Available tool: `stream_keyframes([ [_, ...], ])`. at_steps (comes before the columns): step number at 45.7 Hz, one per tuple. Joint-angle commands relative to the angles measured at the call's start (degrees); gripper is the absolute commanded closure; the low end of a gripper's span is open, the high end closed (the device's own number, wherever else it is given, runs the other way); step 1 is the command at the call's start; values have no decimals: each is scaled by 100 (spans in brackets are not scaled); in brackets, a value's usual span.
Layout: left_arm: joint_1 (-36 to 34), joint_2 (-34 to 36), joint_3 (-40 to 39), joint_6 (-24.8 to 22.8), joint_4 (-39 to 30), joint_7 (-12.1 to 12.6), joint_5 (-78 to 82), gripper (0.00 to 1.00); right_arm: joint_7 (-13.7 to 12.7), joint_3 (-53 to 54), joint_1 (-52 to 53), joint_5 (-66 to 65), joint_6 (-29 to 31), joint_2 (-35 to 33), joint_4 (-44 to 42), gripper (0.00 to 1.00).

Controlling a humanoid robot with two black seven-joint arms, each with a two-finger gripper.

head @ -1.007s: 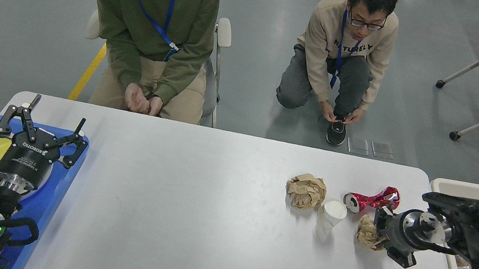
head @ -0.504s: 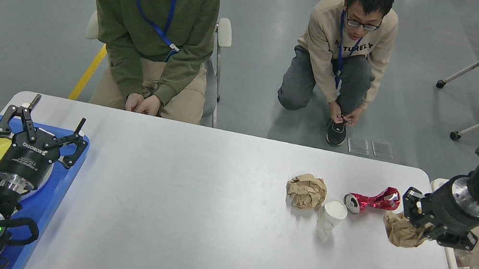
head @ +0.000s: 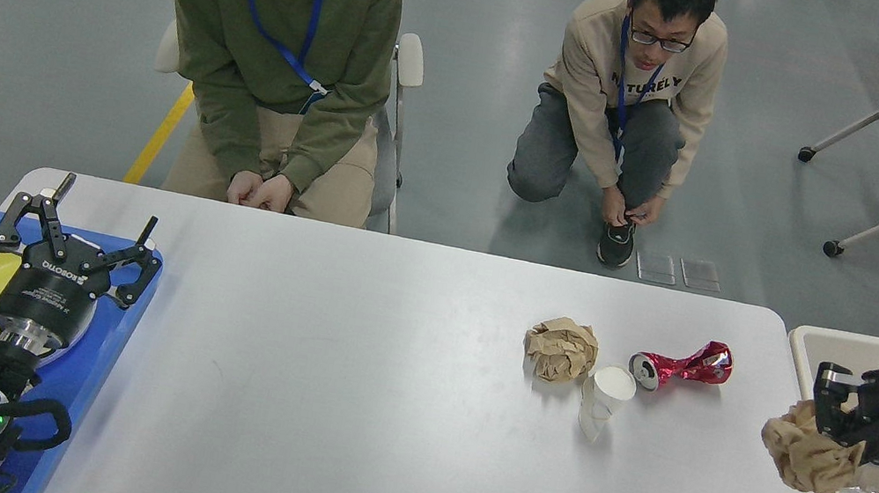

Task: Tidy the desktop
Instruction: 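Carry the brown paper ball into the white bin and release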

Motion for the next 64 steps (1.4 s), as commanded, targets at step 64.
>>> stream_keyframes([
  [64, 9, 0, 3, 6, 0, 0, 0, 4, -206, 4494, -9744, 260, -3122, 790, -8678, 100],
])
